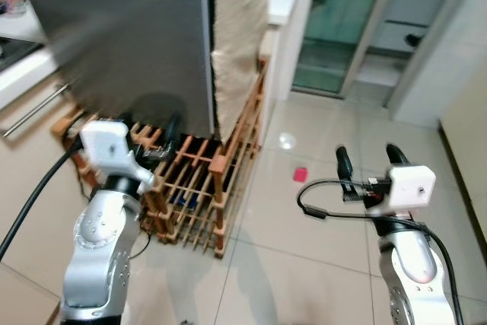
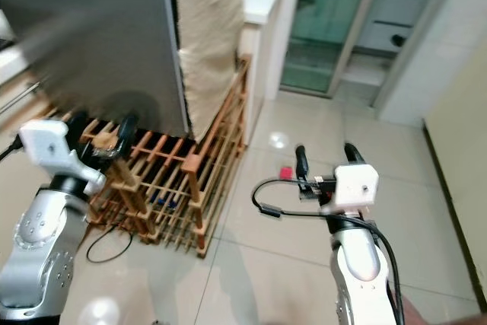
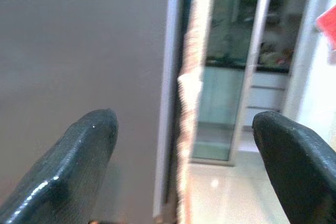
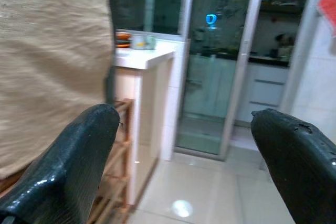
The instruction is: Restocking fridge
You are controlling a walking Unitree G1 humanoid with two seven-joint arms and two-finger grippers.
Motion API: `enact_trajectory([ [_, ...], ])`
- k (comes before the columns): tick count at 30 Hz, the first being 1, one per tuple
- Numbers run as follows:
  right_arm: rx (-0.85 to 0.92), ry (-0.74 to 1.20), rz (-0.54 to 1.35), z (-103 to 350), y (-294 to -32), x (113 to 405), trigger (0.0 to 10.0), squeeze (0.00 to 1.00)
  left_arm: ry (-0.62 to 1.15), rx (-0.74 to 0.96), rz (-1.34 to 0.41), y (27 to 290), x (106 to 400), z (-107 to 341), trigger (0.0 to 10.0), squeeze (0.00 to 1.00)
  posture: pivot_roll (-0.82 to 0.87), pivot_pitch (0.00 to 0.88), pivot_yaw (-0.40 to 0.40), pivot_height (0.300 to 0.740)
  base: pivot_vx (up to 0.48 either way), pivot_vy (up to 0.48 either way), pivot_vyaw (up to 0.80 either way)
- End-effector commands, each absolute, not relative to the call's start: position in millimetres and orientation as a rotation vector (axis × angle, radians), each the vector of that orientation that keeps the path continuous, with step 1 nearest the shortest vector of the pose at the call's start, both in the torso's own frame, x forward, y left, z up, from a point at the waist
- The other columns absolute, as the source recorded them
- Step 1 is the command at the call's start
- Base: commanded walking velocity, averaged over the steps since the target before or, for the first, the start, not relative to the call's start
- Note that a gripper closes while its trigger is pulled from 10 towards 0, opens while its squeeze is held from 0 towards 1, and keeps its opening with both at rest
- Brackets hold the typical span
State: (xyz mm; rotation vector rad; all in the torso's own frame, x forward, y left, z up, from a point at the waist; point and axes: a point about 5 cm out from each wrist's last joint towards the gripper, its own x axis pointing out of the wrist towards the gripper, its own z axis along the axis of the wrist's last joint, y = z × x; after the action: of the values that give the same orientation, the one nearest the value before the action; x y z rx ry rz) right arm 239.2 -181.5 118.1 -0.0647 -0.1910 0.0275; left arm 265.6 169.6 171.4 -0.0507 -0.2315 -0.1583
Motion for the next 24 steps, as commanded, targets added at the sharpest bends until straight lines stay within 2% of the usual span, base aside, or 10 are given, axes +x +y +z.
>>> enact_trajectory([
  [1, -0.073, -0.182, 0.020, 119, -184, 244, 10.0, 0.00, -0.214, -0.051, -0.161, 170, 264, 170, 10.0, 0.00, -0.13, 0.000, 0.006, 0.740, 0.480, 0.000, 0.00],
  [11, -0.106, -0.235, 0.027, 135, -185, 280, 10.0, 0.00, -0.241, -0.077, -0.192, 150, 282, 182, 10.0, 0.00, -0.14, 0.000, 0.029, 0.740, 0.480, 0.000, 0.00],
  [19, -0.102, -0.243, 0.040, 138, -182, 288, 10.0, 0.00, -0.246, -0.076, -0.191, 151, 285, 187, 10.0, 0.00, -0.13, 0.000, 0.026, 0.740, 0.000, 0.000, 0.00],
  [22, -0.095, -0.238, 0.047, 136, -179, 288, 10.0, 0.00, -0.263, -0.023, -0.206, 151, 289, 192, 10.0, 0.00, -0.13, 0.000, 0.022, 0.740, 0.000, 0.000, 0.00],
  [24, -0.072, -0.216, 0.055, 131, -174, 286, 10.0, 0.00, -0.259, 0.083, -0.178, 150, 309, 199, 10.0, 0.00, -0.12, 0.000, 0.015, 0.740, 0.000, 0.000, 0.00],
])
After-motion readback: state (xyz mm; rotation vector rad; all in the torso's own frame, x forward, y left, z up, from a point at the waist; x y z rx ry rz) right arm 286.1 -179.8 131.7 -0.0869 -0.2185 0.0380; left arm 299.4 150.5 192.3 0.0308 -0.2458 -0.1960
